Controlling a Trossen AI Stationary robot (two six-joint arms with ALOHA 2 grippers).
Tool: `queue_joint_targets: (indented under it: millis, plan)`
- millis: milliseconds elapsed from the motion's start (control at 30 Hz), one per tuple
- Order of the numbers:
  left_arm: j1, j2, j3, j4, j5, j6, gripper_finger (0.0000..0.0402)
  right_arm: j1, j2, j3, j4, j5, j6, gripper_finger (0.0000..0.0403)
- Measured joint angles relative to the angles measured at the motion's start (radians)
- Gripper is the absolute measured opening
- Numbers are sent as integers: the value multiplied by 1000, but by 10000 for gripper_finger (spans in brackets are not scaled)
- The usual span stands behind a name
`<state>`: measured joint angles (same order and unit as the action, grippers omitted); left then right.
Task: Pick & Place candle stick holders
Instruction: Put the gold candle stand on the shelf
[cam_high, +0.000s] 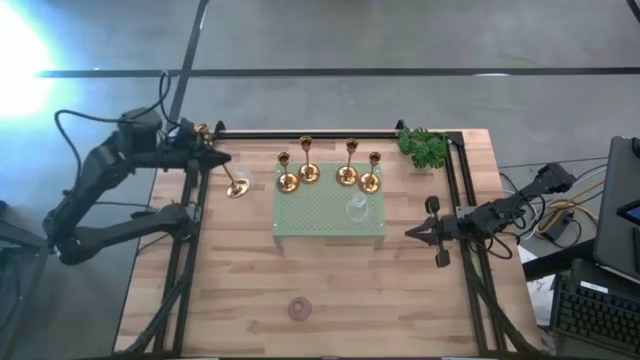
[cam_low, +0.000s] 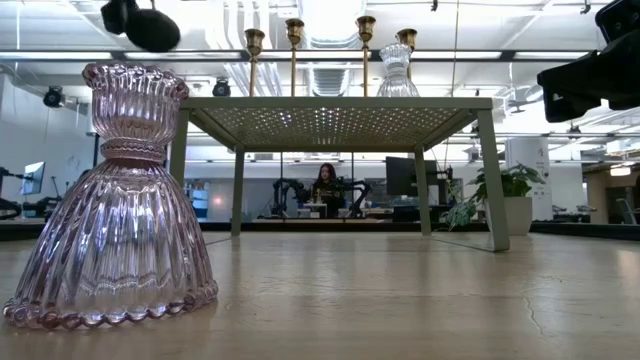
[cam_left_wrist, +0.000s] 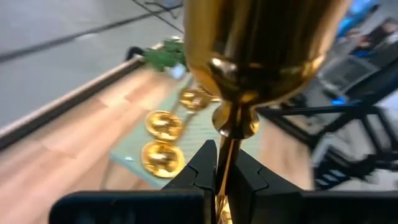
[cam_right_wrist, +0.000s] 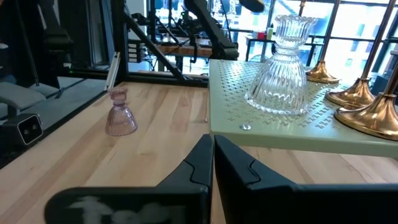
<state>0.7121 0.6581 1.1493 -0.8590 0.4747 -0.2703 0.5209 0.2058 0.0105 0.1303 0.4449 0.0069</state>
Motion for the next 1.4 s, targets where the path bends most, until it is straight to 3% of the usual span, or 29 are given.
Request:
queue_joint_targets:
  millis: [233, 367, 567, 800, 967, 1133, 1400]
  plan:
    - [-99, 1, 30, -24, 23, -119, 17, 0, 0, 0, 0, 0, 0, 9]
    - [-205, 19, 26, -24, -29, -166, 17, 0, 0, 0, 0, 0, 0, 9]
    - [-466, 75, 24, 58, -249, -193, 17, 0, 0, 0, 0, 0, 0, 9]
    - [-823, 180, 33, 92, -585, -238, 17, 0, 0, 0, 0, 0, 0, 9]
    - [-1004, 291, 82, 98, -772, -281, 17, 0, 0, 0, 0, 0, 0, 9]
    - [-1096, 409, 174, 115, -943, -276, 17, 0, 0, 0, 0, 0, 0, 9]
    - [-1087, 582, 262, 132, -1162, -255, 17, 0, 0, 0, 0, 0, 0, 9]
